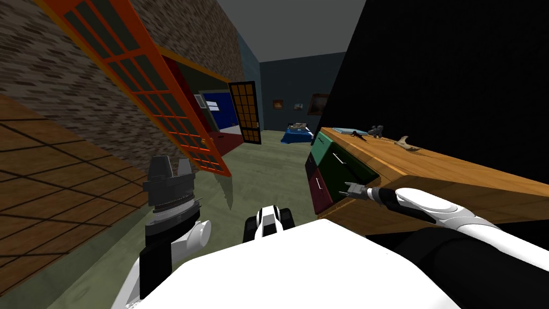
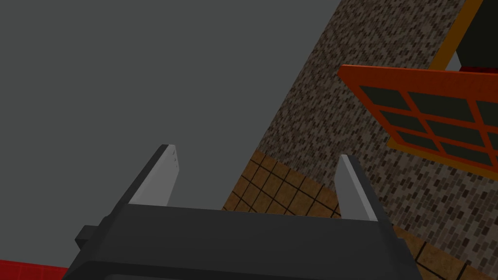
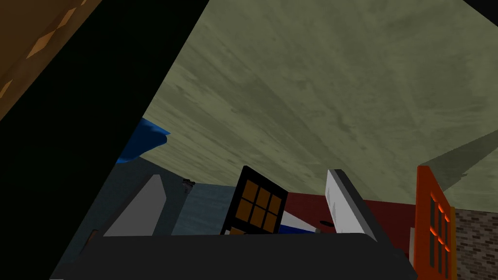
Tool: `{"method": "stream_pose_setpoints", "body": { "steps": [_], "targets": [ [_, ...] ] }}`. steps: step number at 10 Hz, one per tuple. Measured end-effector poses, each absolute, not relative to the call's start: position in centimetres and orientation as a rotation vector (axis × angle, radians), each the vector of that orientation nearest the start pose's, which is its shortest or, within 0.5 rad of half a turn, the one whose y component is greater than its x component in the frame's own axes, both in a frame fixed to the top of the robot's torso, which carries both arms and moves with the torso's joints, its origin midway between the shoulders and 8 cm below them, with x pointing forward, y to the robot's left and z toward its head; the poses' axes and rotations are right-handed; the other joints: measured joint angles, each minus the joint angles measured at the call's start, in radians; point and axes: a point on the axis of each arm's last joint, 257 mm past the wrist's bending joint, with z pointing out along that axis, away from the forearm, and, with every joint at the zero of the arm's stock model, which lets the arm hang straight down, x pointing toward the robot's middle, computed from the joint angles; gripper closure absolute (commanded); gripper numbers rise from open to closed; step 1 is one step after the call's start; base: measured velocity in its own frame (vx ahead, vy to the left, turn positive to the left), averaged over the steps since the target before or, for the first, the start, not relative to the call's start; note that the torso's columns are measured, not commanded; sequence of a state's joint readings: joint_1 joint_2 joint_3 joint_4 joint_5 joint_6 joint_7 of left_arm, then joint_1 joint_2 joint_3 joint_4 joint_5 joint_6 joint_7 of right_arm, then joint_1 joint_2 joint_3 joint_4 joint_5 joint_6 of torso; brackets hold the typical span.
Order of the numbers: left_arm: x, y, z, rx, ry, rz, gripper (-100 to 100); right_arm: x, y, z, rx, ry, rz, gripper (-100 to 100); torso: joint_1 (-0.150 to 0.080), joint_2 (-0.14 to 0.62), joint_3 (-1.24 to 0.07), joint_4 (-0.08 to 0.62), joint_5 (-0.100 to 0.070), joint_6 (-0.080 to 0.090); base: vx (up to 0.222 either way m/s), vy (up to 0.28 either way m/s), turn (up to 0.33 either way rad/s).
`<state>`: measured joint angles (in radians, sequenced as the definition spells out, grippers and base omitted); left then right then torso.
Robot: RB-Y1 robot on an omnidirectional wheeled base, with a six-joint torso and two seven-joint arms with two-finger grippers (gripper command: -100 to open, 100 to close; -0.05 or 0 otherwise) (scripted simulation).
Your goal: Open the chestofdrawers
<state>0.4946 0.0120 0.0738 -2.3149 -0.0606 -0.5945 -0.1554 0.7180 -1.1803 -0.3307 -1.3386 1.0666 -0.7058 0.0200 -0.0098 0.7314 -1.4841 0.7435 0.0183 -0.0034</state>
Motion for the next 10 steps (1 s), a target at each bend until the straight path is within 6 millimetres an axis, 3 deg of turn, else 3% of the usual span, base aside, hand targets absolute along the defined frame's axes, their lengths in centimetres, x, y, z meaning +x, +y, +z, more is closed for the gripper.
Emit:
{"method": "stream_pose_setpoints", "body": {
  "steps": [7, 10],
  "targets": [
    [31.7, 28.5, 5.9, -0.438, 0.594, -1.076, 0, 24.8, -63.2, -29.7, -0.667, 2.368, -0.21, -100, -0.007, -0.003, -0.001, 0.0, -0.001, -0.003, 0.005, 0.008, -0.009],
    [31.7, 28.5, 5.9, -0.438, 0.594, -1.075, 0, 23.9, -64.1, -30.0, -0.744, 2.403, -0.244, -100, 0.001, -0.004, -0.001, -0.002, -0.005, -0.004, 0.07, 0.042, -0.053]
  ]
}}
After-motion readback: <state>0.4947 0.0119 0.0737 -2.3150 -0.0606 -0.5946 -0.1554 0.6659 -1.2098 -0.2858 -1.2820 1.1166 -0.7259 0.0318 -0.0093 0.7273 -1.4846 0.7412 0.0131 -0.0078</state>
